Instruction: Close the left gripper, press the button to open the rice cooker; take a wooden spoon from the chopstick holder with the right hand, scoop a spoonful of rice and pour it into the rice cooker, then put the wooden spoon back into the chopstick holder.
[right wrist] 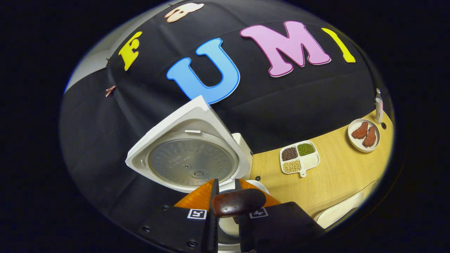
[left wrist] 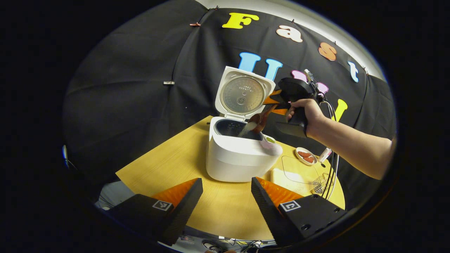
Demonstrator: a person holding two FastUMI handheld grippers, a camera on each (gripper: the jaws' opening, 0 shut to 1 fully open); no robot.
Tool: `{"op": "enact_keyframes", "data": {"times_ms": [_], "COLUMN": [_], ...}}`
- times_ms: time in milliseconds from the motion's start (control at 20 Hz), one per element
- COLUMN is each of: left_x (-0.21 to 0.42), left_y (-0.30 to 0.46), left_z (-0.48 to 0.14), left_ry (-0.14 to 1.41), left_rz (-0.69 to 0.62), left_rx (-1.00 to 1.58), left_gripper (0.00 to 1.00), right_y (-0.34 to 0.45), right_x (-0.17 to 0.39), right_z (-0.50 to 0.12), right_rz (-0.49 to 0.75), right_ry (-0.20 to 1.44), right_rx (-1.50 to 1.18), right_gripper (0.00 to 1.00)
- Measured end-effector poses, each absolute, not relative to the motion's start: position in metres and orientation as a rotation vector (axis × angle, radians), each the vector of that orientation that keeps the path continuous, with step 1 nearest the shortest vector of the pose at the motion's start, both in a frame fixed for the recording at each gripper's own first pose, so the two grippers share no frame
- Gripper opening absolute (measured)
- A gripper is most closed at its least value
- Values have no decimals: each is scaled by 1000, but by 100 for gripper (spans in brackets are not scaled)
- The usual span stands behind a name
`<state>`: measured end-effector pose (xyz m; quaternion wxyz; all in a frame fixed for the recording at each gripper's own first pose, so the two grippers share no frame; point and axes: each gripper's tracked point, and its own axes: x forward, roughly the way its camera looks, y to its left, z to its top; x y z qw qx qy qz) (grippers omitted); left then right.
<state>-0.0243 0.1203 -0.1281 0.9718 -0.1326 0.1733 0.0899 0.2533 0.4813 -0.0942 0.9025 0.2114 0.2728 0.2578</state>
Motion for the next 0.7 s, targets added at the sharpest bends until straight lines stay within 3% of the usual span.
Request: {"op": "enact_keyframes", "data": {"times_ms": [200, 250, 500, 550, 600, 700], "left_x": [-22, -22, -25, -25, -26, -26], "left_y": [125, 128, 142, 146, 147, 148], "left_z": [-128, -125, -126, -130, -131, -132], "left_ry": [360, 357, 354, 359, 360, 360], "left_rz": [142, 140, 165, 171, 173, 176], "left_rx": [-255, -255, -180, -183, -198, -230], "left_gripper": [97, 98, 96, 96, 96, 96], "right_y": [496, 501, 532, 539, 546, 560], "right_x": [245, 242, 218, 212, 205, 191], "right_z": [-104, -103, -112, -116, -118, -126], "right_rz": [618, 644, 782, 815, 843, 896], "right_ry": [497, 480, 393, 365, 334, 286], "right_rx": [217, 171, -114, -182, -249, -366], "right_gripper": [23, 28, 28, 23, 28, 28]}}
